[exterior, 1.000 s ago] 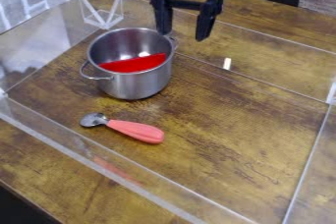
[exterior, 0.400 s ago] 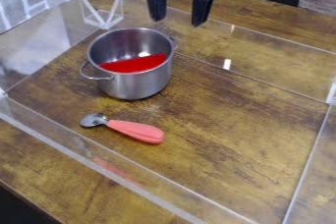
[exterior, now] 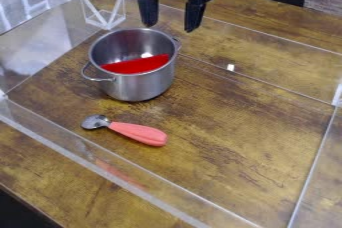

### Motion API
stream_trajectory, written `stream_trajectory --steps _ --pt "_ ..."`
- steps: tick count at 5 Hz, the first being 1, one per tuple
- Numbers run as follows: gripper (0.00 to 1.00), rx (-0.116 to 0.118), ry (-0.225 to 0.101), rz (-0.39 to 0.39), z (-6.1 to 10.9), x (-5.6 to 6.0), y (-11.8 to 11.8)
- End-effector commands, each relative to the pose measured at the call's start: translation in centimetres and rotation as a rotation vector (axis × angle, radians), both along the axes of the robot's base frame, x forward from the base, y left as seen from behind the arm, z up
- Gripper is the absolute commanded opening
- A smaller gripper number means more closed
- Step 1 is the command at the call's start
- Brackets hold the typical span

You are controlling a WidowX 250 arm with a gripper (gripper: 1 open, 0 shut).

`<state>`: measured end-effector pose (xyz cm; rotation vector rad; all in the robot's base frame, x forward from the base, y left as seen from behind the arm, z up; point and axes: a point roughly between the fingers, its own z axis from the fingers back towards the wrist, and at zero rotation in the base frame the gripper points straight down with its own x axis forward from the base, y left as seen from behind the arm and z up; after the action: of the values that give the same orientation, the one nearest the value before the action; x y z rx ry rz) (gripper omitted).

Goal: Put the red object in the silver pot

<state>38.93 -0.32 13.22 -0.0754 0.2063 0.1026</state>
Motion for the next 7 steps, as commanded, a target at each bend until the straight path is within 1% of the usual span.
stream_trajectory --steps 1,2,3,4,5,6,7 --pt "1.00 0.000 -0.063 -0.114 2.7 -0.8 -0.3" --pt "1.00 -0.008 -0.025 -0.227 1.1 -2.1 -0.4" --pt "1.00 -0.014 -0.007 -0.458 -0.3 -4.4 -0.6" --pt "1.00 -0.028 0.007 -0.622 -1.5 -6.1 -0.5" --pt "1.00 -0.026 -0.007 -0.816 -3.1 -8.1 -0.8" --pt "1.00 -0.016 -0.033 -0.953 -4.9 -8.8 -0.5" --pt "1.00 0.014 -0.058 -1.013 -6.7 -9.1 -0.3"
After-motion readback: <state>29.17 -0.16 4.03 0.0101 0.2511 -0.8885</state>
